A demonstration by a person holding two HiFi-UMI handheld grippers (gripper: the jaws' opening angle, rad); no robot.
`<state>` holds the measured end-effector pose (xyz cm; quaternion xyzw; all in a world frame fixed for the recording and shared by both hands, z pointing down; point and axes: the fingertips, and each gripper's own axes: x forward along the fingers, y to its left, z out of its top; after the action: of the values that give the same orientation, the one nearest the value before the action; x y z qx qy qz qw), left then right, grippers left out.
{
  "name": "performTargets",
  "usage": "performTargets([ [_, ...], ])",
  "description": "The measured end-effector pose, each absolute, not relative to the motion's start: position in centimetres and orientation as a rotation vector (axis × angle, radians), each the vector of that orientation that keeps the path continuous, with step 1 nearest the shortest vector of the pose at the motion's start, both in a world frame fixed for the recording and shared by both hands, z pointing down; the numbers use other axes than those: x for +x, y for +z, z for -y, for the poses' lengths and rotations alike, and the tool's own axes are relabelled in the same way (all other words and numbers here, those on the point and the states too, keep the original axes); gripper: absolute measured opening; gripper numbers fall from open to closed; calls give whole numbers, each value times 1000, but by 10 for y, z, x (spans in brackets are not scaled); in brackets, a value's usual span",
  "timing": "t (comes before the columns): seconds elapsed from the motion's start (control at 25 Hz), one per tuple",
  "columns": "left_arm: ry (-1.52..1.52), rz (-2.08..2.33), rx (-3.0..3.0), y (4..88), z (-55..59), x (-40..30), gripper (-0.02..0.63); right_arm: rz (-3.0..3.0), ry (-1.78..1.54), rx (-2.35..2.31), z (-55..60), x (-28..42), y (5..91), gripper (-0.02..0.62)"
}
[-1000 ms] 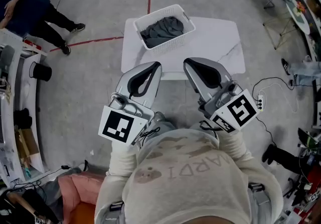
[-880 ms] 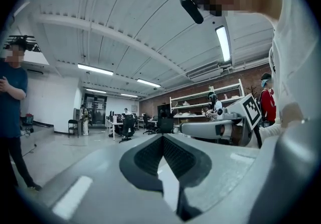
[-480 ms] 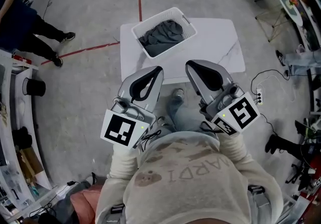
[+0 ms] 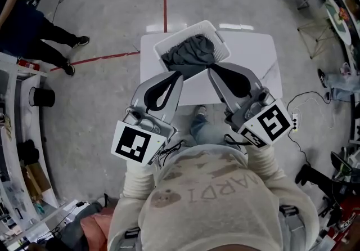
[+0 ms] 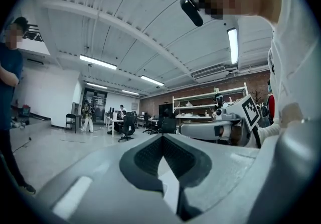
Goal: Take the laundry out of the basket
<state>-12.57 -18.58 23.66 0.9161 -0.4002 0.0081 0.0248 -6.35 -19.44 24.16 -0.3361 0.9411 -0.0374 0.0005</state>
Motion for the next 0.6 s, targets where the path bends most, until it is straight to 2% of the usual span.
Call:
performTargets([
  [0.6,105,1375,2782,236,286,-95,0,-2943,-181,-948,298,-21,251,28],
])
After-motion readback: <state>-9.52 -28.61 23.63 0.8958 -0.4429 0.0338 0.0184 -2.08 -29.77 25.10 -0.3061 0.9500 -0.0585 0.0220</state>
